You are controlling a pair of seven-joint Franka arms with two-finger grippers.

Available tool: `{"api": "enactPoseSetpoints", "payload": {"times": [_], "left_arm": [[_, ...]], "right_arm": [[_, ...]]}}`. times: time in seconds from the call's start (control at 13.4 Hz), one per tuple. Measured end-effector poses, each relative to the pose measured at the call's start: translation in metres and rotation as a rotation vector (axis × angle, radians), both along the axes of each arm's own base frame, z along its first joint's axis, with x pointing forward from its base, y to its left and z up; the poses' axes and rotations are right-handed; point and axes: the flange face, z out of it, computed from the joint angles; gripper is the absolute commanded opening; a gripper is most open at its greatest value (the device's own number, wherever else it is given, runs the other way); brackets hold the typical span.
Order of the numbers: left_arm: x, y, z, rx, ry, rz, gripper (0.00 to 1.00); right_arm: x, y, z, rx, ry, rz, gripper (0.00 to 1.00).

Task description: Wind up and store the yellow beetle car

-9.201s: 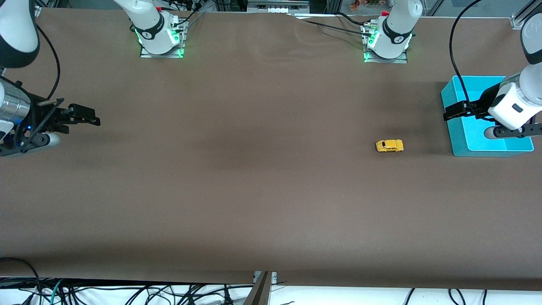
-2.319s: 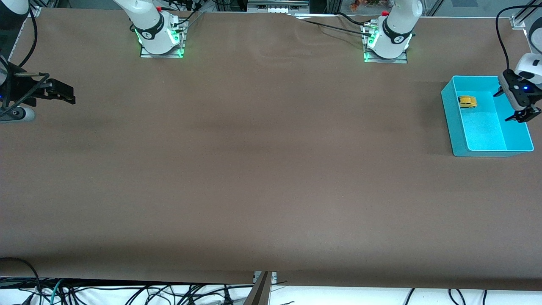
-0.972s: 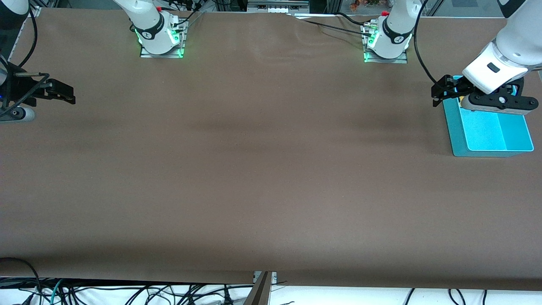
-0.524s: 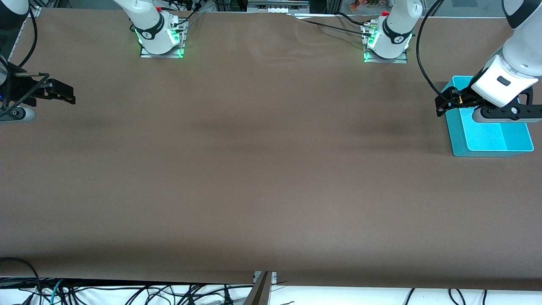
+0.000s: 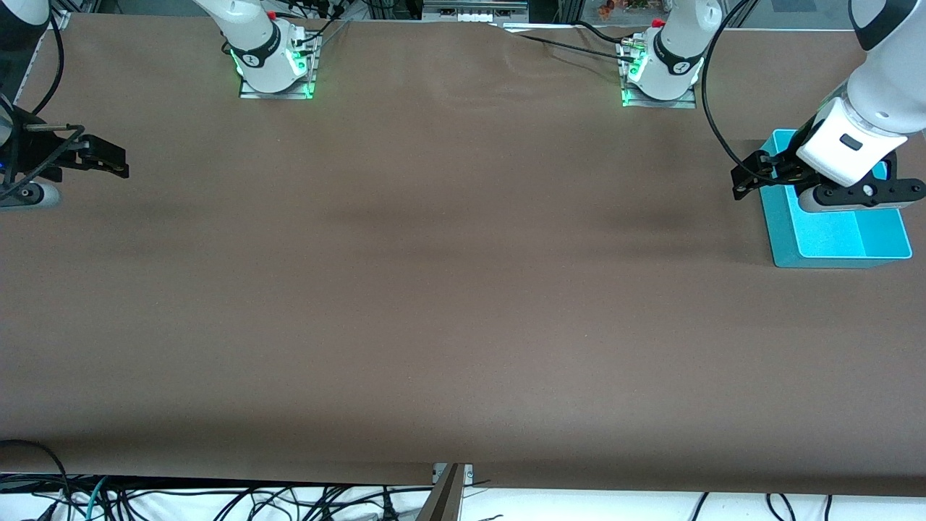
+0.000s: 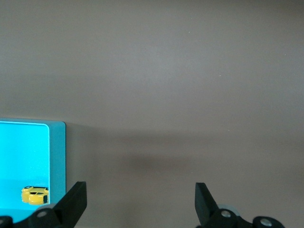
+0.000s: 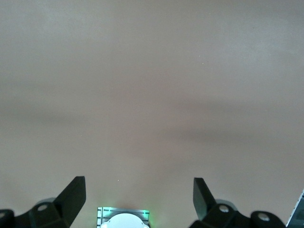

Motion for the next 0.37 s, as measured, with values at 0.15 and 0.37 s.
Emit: {"api": "enactPoseSetpoints", "payload": {"times": [0.15,0.37], "left_arm": [[0.0001,0.0008,-0.0002,0.0,0.001,0.003,1.0],[0.0004,0.0045,-0.0003,0.0,0.002,0.012,1.0]], "right_arm": [[0.0,0.0,0.0,0.0,0.0,0.0,1.0],[0.0,0.0,0.0,0.0,0.0,0.0,1.0]]}}
